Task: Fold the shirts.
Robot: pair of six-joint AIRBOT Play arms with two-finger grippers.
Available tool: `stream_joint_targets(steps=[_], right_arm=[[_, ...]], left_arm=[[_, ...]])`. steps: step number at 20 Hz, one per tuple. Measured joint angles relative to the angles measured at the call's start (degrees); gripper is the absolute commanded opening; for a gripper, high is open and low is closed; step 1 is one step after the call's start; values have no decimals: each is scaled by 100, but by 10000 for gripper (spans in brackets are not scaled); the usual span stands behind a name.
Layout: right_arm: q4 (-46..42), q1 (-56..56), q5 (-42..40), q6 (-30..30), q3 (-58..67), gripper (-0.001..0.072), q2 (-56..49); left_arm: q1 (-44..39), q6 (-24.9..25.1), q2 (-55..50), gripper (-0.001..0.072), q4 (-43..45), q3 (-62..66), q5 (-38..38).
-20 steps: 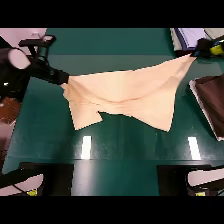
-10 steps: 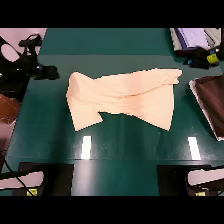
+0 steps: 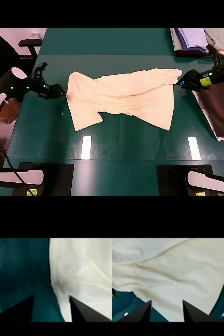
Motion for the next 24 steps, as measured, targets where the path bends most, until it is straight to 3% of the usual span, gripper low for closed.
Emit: stream_joint_targets(steps=[2,3,4,5,9,11,12,14,22,24], right_arm=[[68,-37,-85,-7,-240,437,111],[83,-55,-92,-9,-310,437,140],[107,-85,-85,-13,-358,437,164],[111,-127,-79,-17,-400,437,179],[-216,-334,199,57,-608,438,247],[-391,-505,304,118,-1001,493,358],[-452,-599,328,138,-1281,569,420],[-544,-802,310,179,-2026,572,568],[184,-590,-763,151,-4135,497,772],[297,-356,-1196,131,-4227,308,785]], left_arm=[[-155,116,-157,478,-175,-48,59],[-210,136,-203,318,-254,-59,92],[-254,146,-247,217,-262,-68,116],[-295,144,-278,44,-275,-66,122],[-361,129,-240,25,-319,155,-57],[-382,129,-81,26,-345,306,-138],[-387,131,9,26,-345,358,-162],[-387,179,197,26,-348,433,-184],[-393,254,433,26,-387,503,-286],[-393,256,439,26,-393,505,-299]])
